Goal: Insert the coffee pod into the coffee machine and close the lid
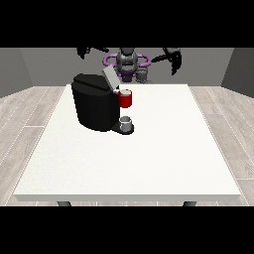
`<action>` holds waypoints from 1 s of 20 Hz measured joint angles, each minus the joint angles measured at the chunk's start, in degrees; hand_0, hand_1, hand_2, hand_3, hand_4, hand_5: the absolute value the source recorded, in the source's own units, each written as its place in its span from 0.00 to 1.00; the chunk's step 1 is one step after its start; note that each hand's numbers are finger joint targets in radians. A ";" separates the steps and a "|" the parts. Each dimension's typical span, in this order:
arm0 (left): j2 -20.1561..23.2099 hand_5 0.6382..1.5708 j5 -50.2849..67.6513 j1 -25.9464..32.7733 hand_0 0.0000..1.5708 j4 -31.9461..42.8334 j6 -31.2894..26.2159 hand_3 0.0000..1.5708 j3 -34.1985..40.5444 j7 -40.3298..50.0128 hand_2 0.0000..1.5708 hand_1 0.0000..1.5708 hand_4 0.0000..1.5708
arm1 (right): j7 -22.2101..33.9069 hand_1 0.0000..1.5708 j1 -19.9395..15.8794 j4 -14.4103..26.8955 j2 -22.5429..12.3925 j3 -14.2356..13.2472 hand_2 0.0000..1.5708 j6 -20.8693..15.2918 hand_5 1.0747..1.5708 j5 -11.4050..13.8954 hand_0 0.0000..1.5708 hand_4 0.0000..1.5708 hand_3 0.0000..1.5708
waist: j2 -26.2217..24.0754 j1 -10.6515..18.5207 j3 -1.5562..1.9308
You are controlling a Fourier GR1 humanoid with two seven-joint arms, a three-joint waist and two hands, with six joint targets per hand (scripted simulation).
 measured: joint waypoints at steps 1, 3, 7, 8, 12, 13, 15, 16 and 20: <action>-0.19 1.00 1.00 0.94 0.00 -0.64 -0.16 0.00 -0.37 0.14 0.00 0.00 0.22 | 1.14 0.00 -0.88 0.02 -0.73 -0.46 0.00 0.61 1.00 -0.40 0.00 0.00 0.00 | -0.25 0.41 0.01; -0.44 1.00 3.58 2.06 0.00 -2.39 -0.48 0.00 -2.05 0.74 0.00 0.00 0.27 | 1.03 0.00 -2.22 1.40 -1.11 -1.46 0.00 0.42 1.00 -0.67 0.00 0.00 0.00 | 0.41 1.56 0.01; -0.35 1.00 7.06 3.05 0.00 -6.75 -0.26 0.00 -5.62 2.17 0.00 0.00 0.23 | 1.43 0.00 -6.09 5.12 -3.21 -5.05 0.00 1.27 1.00 -2.93 0.00 0.00 0.00 | 3.05 3.85 0.03; -0.45 1.00 8.07 3.24 0.00 -8.08 -0.28 0.00 -6.49 2.91 0.00 0.00 0.25 | 0.79 0.00 -6.56 6.24 -3.36 -5.64 0.00 1.21 1.00 -3.17 0.00 0.00 0.00 | 3.73 4.43 0.02; -0.35 1.00 10.28 4.86 0.00 -12.46 -0.24 0.00 -8.19 4.56 0.00 0.00 0.24 | 3.38 0.00 -9.42 8.40 -3.13 -7.57 0.00 1.70 1.00 -5.98 0.00 0.08 0.00 | 5.18 5.45 0.02; -0.45 1.00 10.52 5.33 0.00 -13.64 0.17 0.00 -8.45 4.33 0.00 0.00 0.24 | 3.40 0.00 -10.25 8.93 -3.08 -8.03 0.00 1.79 1.00 -6.63 0.00 0.06 0.00 | 6.18 5.55 0.04; 0.01 1.00 11.10 6.17 0.00 -16.28 -0.23 0.00 -8.78 5.70 0.00 0.00 0.23 | 3.88 0.00 -11.10 9.94 -2.51 -8.25 0.00 1.31 1.00 -7.14 0.00 0.11 0.00 | 6.94 5.77 0.01; -0.02 1.00 11.38 6.50 0.00 -17.68 -0.21 0.00 -8.98 6.22 0.00 0.00 0.23 | 3.89 0.00 -11.80 10.68 -3.00 -8.76 0.00 1.69 1.00 -7.63 0.00 0.09 0.00 | 7.79 6.02 0.03; -0.39 1.00 12.25 9.15 0.00 -24.01 0.34 0.00 -10.43 9.40 0.00 0.00 0.18 | 4.13 0.00 -13.12 12.66 -2.64 -8.45 0.00 1.94 1.00 -8.11 0.00 0.00 0.00 | 9.19 5.69 0.02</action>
